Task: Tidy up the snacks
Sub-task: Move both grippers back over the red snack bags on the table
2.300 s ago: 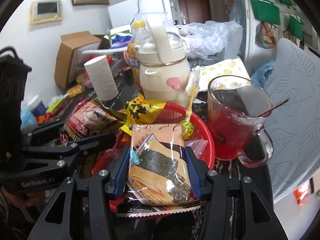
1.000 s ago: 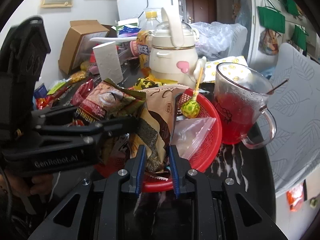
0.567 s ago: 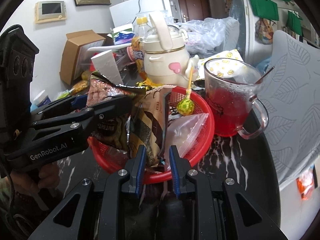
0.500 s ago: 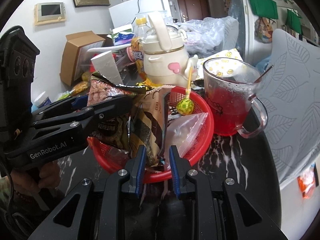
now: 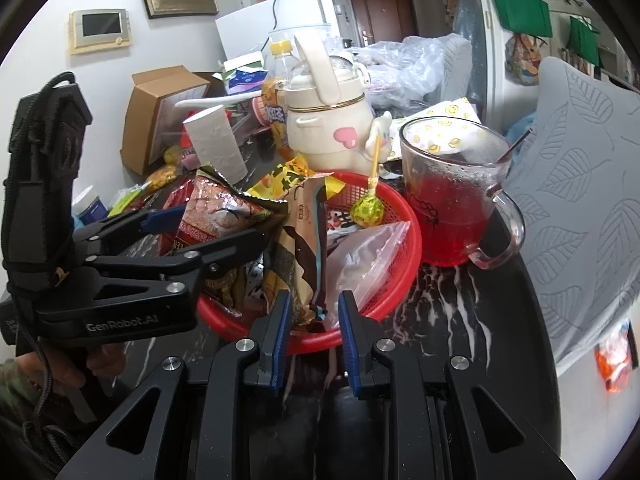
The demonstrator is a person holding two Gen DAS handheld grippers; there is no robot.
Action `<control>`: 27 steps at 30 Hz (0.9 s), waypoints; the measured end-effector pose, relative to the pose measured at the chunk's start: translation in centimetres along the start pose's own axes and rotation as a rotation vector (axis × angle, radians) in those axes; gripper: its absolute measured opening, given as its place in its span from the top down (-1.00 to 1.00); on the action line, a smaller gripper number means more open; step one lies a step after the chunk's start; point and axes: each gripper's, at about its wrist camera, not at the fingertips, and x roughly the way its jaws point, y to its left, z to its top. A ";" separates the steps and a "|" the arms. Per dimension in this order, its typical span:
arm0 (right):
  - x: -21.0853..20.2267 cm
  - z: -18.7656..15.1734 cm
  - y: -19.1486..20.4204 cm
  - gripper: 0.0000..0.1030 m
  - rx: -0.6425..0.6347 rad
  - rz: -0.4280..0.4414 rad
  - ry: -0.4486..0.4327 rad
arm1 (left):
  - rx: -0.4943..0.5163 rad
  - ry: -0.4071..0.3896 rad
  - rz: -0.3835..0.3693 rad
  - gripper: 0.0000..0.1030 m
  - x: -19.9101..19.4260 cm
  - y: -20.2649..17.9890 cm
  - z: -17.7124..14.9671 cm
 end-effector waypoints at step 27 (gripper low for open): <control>-3.9 0.4 7.4 0.25 -0.165 0.123 -0.090 | -0.095 -0.090 0.201 -0.55 -11.1 2.6 -2.9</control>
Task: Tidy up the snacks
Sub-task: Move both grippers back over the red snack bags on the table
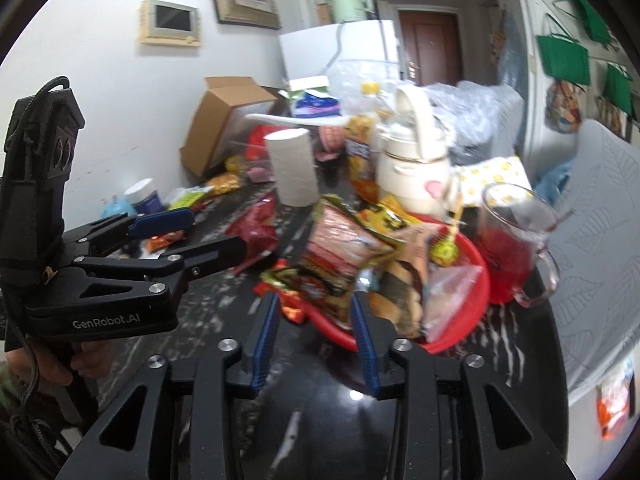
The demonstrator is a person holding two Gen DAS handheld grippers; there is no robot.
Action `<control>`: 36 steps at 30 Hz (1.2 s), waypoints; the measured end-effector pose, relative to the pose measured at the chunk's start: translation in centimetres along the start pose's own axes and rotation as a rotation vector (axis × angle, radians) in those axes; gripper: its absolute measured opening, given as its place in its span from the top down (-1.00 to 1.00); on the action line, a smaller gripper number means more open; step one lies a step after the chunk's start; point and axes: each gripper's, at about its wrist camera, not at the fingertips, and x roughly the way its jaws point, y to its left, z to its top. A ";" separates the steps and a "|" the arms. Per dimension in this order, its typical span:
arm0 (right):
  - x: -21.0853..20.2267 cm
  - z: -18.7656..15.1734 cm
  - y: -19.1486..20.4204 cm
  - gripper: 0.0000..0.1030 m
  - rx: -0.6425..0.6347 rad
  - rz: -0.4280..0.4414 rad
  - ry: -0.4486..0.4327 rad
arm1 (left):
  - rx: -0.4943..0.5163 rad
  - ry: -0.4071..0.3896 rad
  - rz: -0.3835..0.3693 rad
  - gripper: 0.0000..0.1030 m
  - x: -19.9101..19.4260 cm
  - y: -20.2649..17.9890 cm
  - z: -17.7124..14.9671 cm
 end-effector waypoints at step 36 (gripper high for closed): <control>8.4 -2.1 6.3 -0.18 0.105 0.043 0.146 | -0.174 0.063 0.040 -0.55 -1.1 10.4 -5.2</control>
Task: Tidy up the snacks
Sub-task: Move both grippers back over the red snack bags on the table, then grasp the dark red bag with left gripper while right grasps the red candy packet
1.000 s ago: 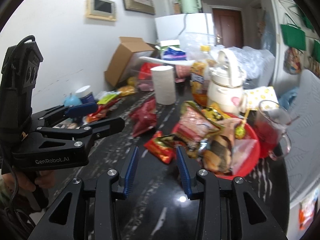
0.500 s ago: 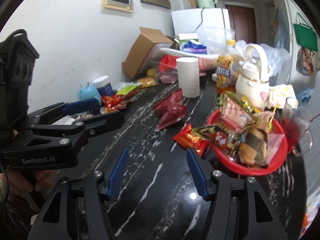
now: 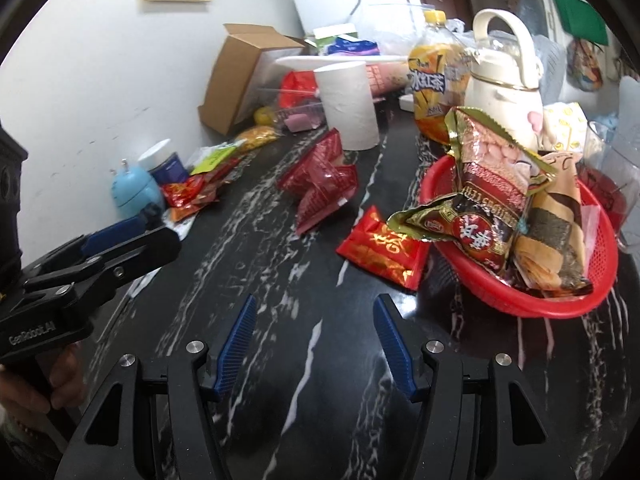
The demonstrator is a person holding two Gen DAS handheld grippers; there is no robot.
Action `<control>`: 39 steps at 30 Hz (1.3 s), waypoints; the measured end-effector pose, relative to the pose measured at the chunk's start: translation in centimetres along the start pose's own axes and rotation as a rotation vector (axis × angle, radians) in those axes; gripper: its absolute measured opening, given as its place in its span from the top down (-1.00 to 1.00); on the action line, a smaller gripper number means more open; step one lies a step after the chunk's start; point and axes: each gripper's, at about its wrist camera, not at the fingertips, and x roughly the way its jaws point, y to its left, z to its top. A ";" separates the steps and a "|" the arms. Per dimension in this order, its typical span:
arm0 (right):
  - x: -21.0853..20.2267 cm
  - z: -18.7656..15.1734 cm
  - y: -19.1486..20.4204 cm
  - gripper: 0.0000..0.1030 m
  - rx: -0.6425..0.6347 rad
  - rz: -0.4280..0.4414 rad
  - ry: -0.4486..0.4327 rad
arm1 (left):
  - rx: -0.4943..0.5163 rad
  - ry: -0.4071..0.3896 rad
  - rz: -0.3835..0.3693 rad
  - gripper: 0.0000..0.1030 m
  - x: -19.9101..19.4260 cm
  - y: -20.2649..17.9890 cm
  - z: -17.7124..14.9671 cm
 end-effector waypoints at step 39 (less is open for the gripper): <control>7.7 3.2 -3.0 0.09 0.201 -0.253 -0.004 | 0.101 0.132 -0.137 -0.55 13.3 1.6 7.1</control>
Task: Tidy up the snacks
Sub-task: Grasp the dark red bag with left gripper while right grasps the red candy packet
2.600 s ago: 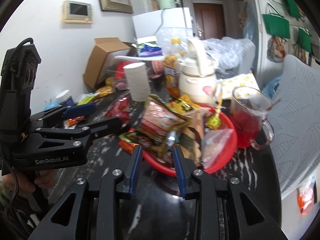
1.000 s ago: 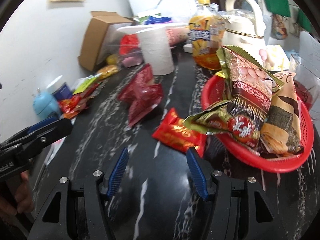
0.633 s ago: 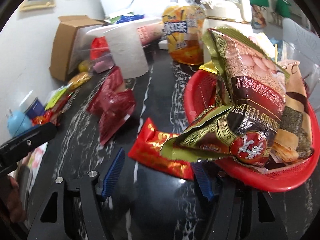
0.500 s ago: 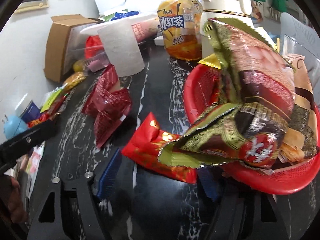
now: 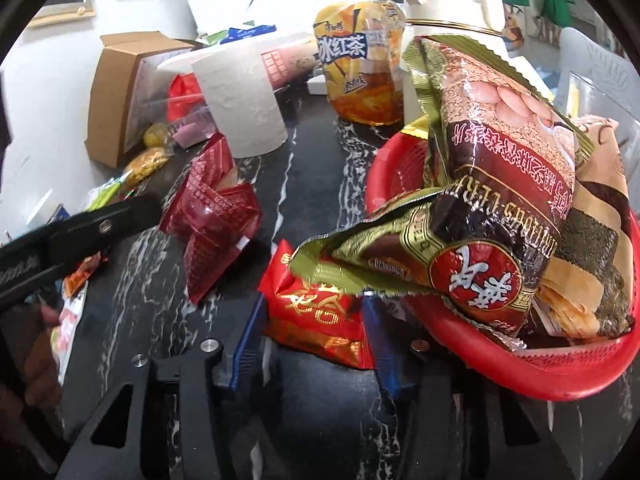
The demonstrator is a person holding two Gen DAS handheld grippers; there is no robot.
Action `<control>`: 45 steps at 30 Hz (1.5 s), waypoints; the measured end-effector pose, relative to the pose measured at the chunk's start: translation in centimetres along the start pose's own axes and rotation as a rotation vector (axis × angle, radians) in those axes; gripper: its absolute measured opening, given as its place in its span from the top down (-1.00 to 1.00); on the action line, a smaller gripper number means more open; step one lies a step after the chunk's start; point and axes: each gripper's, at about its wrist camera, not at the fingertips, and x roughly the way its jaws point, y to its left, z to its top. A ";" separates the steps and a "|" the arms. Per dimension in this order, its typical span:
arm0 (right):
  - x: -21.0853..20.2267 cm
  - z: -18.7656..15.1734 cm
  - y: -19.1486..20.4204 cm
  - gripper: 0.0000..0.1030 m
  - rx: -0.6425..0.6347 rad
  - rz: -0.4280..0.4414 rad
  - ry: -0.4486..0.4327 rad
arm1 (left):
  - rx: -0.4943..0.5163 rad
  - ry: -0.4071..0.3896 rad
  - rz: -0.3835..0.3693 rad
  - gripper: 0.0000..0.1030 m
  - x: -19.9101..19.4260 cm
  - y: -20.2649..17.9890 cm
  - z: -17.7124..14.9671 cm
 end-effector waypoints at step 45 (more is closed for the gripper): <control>-3.9 -4.3 -1.3 0.69 -0.066 0.206 0.099 | 0.047 0.143 -0.022 -0.13 -5.2 -5.3 -9.1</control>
